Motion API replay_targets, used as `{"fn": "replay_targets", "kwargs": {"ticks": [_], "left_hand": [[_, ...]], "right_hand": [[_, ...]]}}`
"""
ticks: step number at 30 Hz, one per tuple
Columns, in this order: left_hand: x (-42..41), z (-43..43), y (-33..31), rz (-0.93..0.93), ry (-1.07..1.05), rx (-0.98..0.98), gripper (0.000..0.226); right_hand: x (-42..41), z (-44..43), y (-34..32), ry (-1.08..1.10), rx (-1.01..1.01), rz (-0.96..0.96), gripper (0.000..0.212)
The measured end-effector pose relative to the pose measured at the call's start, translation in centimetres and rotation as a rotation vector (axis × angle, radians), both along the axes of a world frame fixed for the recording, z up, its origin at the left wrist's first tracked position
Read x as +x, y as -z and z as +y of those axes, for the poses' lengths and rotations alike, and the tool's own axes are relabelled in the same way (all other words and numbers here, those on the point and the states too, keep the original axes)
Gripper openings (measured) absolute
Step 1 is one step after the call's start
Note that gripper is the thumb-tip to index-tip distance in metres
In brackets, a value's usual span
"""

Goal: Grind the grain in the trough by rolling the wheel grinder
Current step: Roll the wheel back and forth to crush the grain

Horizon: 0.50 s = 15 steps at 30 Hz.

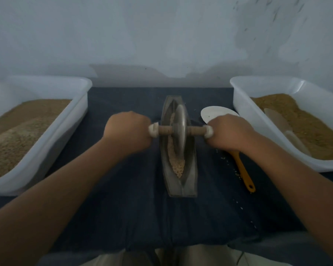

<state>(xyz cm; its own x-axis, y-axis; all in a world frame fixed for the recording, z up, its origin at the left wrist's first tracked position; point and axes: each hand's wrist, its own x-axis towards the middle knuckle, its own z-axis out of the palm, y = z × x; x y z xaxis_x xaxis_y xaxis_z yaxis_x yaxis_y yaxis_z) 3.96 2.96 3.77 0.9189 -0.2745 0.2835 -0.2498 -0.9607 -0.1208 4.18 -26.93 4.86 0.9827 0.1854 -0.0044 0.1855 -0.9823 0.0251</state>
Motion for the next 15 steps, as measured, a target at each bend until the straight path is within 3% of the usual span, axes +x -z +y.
{"fn": "replay_targets", "kwargs": {"ticks": [5, 10, 15], "left_hand": [[-5.4, 1.9, 1.6, -0.204, 0.158, -0.007, 0.045], [1.7, 0.0, 0.8, -0.068, -0.025, -0.014, 0.037], [3.6, -1.0, -0.6, -0.005, -0.075, -0.057, 0.030]], "right_hand": [[-5.6, -1.7, 1.1, -0.075, 0.019, -0.004, 0.031], [0.5, 0.8, 0.8, 0.019, -0.036, -0.239, 0.038], [3.8, 1.3, -0.4, 0.067, -0.090, -0.169, 0.034]]}}
